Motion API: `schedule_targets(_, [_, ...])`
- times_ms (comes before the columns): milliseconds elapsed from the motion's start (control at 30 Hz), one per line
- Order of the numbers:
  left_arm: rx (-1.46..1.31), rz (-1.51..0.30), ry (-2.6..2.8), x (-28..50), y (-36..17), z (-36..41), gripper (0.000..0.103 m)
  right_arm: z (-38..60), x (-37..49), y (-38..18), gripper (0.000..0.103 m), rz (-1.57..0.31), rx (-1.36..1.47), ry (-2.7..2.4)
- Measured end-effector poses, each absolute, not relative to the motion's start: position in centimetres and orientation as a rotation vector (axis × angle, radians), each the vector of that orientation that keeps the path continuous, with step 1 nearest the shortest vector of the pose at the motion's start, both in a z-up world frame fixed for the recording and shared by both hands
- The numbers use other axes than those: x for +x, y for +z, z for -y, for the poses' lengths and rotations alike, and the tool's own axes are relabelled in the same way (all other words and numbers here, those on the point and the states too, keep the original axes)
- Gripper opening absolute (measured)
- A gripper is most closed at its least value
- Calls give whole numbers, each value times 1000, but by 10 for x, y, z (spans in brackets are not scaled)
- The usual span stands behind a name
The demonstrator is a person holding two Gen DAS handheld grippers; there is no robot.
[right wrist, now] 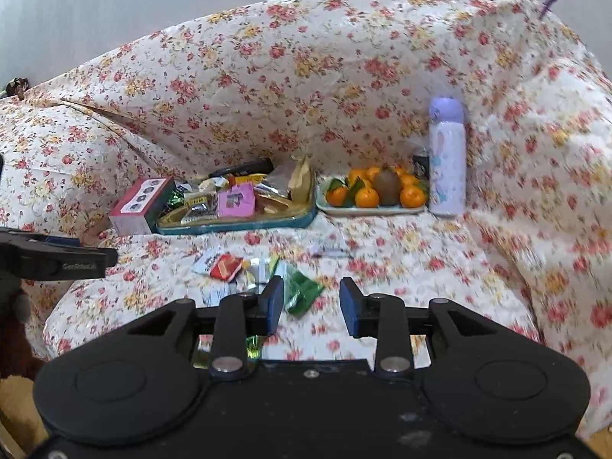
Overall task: Organize snacks
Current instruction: 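Move both tools back toward the scattered snack packets on the sofa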
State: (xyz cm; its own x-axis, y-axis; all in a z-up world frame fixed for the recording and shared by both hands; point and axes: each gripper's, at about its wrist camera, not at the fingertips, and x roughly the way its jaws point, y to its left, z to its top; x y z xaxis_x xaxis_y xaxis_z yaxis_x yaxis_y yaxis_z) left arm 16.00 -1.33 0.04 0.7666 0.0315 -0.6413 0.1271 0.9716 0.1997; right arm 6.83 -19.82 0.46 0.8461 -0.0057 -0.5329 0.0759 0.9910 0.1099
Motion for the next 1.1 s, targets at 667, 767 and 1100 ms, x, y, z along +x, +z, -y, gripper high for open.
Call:
schedule_targets(667, [243,-911,-99,253,-39,31,59,229,169,-24,38,-763,177,-12])
schedule_targets(767, [231,-949,-113,264,-48,34,59,230,182,-27,39,-787,173,1])
schedule_targets(1100, [239,-1022,-150,283,-73,43,58,222,213,-36,42,-849,135,59])
